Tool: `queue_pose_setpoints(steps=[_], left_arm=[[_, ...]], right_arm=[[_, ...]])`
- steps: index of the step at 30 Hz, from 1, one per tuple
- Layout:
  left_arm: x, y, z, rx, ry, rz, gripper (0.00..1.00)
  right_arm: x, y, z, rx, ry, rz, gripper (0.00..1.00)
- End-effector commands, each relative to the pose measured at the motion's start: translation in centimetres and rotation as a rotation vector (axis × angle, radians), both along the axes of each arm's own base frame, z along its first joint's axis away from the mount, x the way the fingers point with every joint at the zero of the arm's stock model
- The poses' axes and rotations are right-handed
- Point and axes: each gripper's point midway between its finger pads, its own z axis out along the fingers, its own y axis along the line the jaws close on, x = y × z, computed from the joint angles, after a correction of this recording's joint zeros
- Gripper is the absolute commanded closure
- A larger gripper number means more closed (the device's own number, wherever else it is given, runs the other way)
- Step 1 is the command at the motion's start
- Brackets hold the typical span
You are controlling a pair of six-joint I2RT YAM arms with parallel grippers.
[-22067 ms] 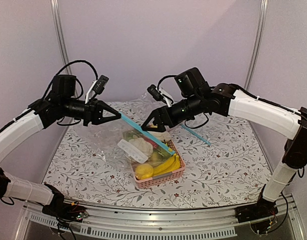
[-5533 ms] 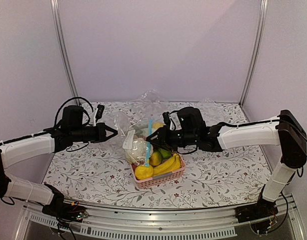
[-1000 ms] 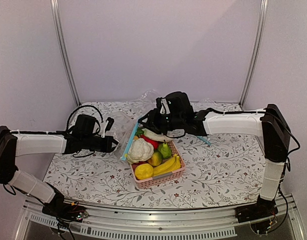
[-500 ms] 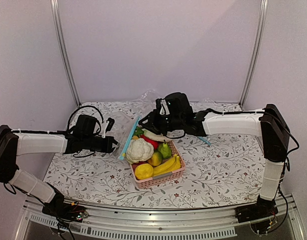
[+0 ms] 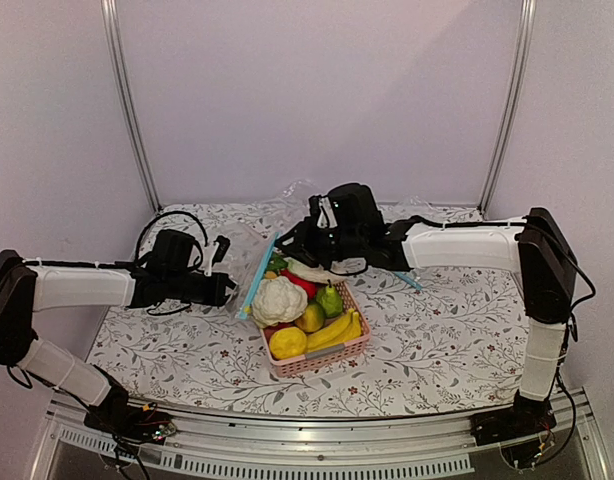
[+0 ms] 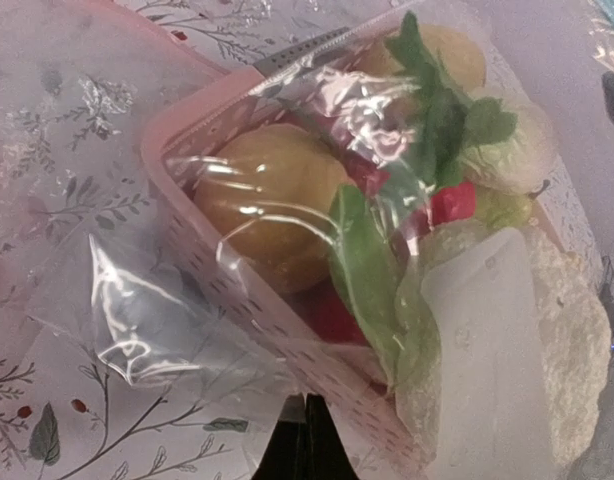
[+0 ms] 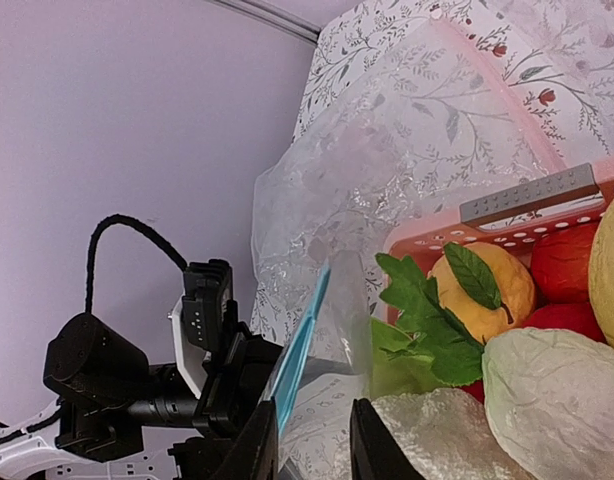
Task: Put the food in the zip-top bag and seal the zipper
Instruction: Pass from the left arm to the right
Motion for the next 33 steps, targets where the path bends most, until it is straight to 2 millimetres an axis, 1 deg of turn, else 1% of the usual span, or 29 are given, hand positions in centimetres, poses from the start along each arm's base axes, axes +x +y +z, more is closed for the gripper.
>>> queue_pose_setpoints(steps=[1, 14, 26, 27, 33], left_arm=[[0.3, -0.8, 0.8, -0.002, -0.026, -0.019, 1.0], [0.3, -0.8, 0.6, 0.014, -0.027, -0.018, 1.0], [0.6, -0.7, 0.7, 0.043, -0.043, -0.004, 1.0], [0.3, -0.5, 0.1, 0.062, -0.017, -0.001, 1.0], [0.5, -0.2, -0.2, 0.084, 0.0, 0.016, 1.0]], right_arm=[[0.0, 1.0, -0.4, 0.006, 0.006, 0.018, 0.76], [0.1, 1.5, -0.7, 0.007, 0.012, 0.028, 0.78], [-0.3, 2.2, -0.3, 0.018, 0.008, 0.054, 0.79], [-0.4, 2.3, -0.3, 0.018, 0.008, 0.057, 0.79], [-0.9, 2.8, 0.0, 0.022, -0.004, 0.081, 0.79]])
